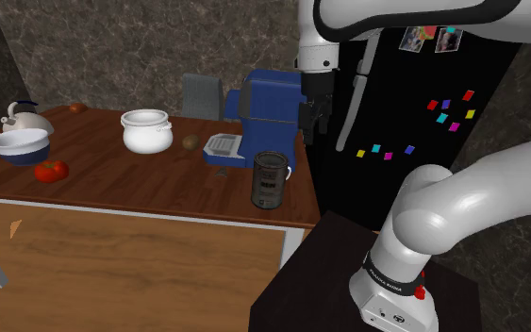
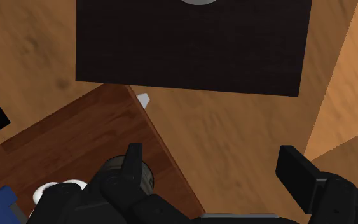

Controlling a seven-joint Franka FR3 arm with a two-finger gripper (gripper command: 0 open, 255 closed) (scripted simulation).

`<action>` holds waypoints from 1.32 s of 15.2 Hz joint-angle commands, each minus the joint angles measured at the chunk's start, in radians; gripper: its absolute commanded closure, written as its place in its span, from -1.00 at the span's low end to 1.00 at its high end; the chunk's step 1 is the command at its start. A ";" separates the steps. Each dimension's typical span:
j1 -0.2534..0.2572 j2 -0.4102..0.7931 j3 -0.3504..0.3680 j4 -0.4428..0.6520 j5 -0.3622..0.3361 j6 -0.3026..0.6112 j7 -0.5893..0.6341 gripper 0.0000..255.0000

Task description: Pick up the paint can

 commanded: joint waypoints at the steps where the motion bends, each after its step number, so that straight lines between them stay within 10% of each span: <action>1: 0.000 0.000 0.000 0.000 0.000 0.000 0.000 -1.00; 20: -0.002 0.601 -0.132 0.051 -0.046 0.647 -0.242 -1.00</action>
